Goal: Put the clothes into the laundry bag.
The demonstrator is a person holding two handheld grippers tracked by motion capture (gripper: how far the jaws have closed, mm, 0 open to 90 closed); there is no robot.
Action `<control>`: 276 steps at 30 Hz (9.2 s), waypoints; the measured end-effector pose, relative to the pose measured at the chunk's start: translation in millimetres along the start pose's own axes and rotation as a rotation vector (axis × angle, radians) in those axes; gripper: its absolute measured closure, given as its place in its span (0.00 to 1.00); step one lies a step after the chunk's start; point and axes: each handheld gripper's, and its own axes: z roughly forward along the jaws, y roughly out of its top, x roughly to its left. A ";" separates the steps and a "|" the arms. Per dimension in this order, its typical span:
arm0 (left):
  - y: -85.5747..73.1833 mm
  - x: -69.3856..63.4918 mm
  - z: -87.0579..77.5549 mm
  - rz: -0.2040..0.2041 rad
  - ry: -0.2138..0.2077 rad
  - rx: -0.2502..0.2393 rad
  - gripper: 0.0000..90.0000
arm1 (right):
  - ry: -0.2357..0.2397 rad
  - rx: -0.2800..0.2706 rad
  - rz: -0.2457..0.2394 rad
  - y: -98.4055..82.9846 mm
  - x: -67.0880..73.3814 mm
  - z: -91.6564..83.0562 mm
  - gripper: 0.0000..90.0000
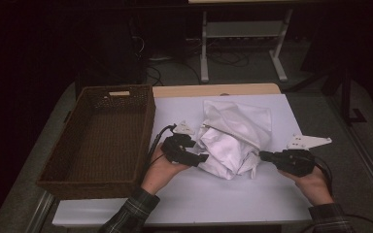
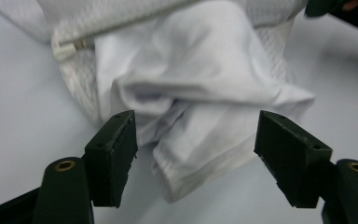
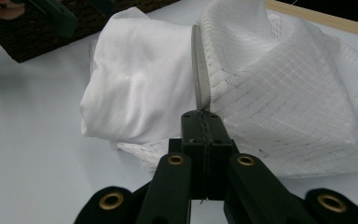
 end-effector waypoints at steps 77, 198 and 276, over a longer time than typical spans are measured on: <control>49.7 59.1 75.9 0.002 0.093 -0.032 0.62 | -0.008 0.003 0.016 -2.3 -3.4 1.3 0.99; -44.0 7.7 33.7 -0.014 -0.044 0.088 1.00 | -0.121 0.125 0.005 23.2 36.0 90.7 0.96; -48.0 8.1 41.1 -0.001 -0.023 0.105 0.99 | -0.122 0.141 0.002 29.6 69.6 130.5 0.94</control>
